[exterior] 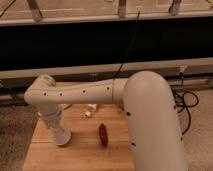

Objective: Place the ceramic cup over the eraser

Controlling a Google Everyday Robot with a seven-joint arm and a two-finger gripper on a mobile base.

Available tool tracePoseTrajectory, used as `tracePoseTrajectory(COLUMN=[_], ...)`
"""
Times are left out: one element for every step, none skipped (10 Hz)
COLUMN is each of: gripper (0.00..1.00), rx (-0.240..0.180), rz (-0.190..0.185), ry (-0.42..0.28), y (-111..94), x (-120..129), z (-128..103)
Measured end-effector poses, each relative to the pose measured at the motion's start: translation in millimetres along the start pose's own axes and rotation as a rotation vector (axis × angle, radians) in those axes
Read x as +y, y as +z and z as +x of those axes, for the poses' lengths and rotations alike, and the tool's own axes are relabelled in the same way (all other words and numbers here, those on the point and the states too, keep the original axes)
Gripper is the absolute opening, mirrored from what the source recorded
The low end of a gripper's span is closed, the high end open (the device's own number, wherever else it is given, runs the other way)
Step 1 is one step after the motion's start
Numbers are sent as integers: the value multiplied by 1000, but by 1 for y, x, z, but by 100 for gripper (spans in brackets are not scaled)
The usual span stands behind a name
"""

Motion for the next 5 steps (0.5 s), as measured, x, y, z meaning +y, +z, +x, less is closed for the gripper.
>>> tracePoseTrajectory(gripper=[80, 80, 80, 80, 80], rx=[-3, -2, -2, -1, 0], rz=[13, 21, 23, 19, 20], ry=[-5, -2, 5, 12, 16], y=[0, -3, -8, -17, -20], x=[0, 3, 4, 10, 15], z=[0, 2, 3, 4, 7])
